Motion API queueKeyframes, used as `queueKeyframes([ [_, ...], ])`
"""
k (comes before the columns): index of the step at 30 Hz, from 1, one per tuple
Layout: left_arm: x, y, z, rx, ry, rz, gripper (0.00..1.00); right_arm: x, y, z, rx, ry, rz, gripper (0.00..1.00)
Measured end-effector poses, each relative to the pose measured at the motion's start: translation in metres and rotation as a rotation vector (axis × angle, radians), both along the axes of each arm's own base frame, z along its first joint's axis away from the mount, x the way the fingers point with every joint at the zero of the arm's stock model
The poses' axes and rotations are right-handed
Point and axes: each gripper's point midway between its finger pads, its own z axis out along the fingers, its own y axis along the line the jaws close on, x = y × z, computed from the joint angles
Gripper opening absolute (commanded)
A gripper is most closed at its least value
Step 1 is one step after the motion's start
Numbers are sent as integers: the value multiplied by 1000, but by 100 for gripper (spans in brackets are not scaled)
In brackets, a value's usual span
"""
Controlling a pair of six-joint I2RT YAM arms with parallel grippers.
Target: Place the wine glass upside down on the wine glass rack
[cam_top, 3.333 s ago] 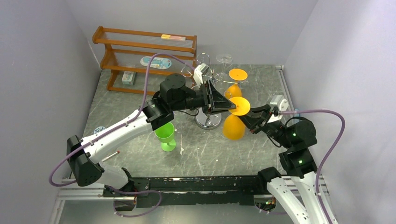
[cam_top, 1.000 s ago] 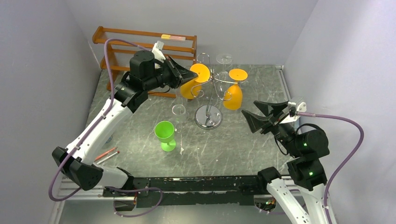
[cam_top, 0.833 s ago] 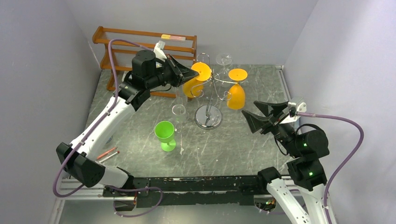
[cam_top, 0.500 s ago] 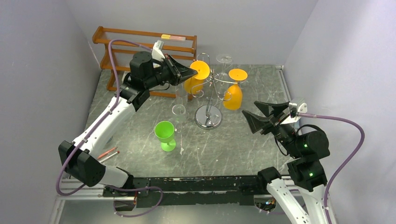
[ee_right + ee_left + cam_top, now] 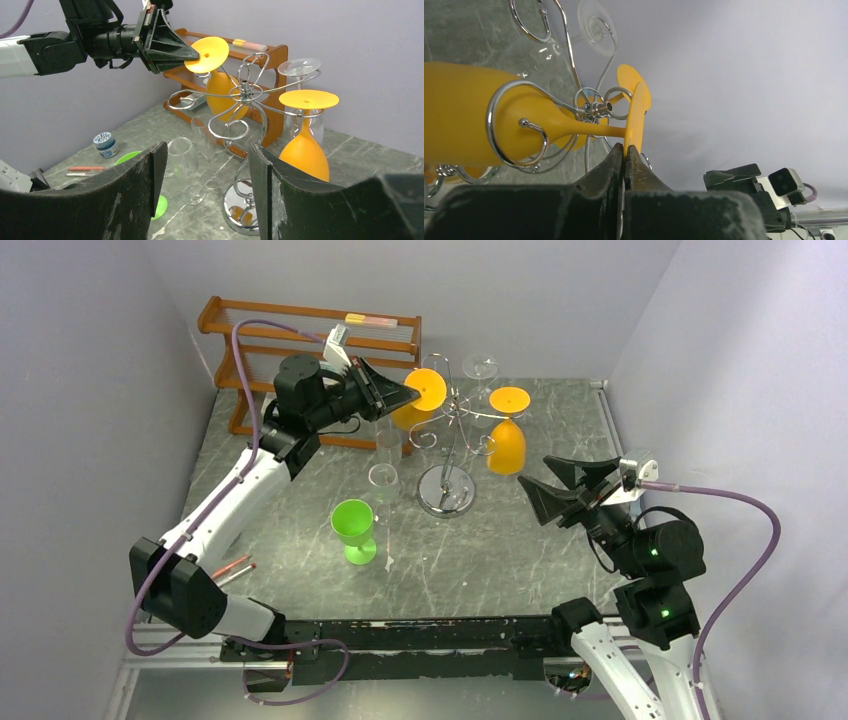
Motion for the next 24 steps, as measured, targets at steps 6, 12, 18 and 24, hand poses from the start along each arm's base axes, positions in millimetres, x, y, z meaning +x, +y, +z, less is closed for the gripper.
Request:
queueKeyframes([
  [6, 10, 4, -4, 15, -29, 15, 5, 0, 0, 0, 5, 3, 1, 64],
  [12, 19, 11, -8, 37, -52, 37, 5, 0, -1, 0, 12, 7, -3, 64],
  [18, 29, 22, -11, 49, -57, 80, 5, 2, 0, -3, 14, 14, -4, 64],
  [24, 40, 33, -24, 72, -35, 130, 5, 3, 0, -4, 14, 15, -4, 64],
])
